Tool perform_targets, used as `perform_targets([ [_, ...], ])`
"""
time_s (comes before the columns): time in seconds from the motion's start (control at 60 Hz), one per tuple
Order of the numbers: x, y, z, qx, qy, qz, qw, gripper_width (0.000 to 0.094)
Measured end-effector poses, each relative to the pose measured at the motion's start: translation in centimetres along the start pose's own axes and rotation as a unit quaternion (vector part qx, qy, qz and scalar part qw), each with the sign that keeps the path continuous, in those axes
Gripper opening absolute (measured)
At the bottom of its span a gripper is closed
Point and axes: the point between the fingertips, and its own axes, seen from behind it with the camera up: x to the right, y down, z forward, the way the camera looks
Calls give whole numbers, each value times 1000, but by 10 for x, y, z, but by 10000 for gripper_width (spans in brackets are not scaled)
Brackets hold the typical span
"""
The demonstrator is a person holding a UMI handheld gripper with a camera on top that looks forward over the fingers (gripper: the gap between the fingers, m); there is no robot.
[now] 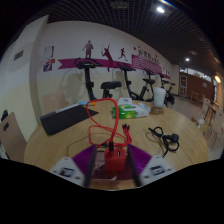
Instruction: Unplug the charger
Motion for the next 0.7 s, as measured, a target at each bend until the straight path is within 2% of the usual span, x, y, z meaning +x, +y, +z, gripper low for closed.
perform_targets([
  [0.05,11,2,1,-7,25,0,1000,285],
  [0.1,10,1,2,-7,24,0,1000,211],
  [0.183,12,-2,-3,-21,17,26,999,183],
  [0.217,18,-32,-10,18,18,42,999,183],
  [0.267,45,-90,-26,76,50,33,995,178],
  [0.333,67,-137,-46,89,49,67,993,178],
  [0.433,110,-162,-54,47,62,55,996,177],
  [0.533,158,-140,-53,-14,68,30,997,180],
  [0.7,208,-44,-36,-145,70,6,987,189],
])
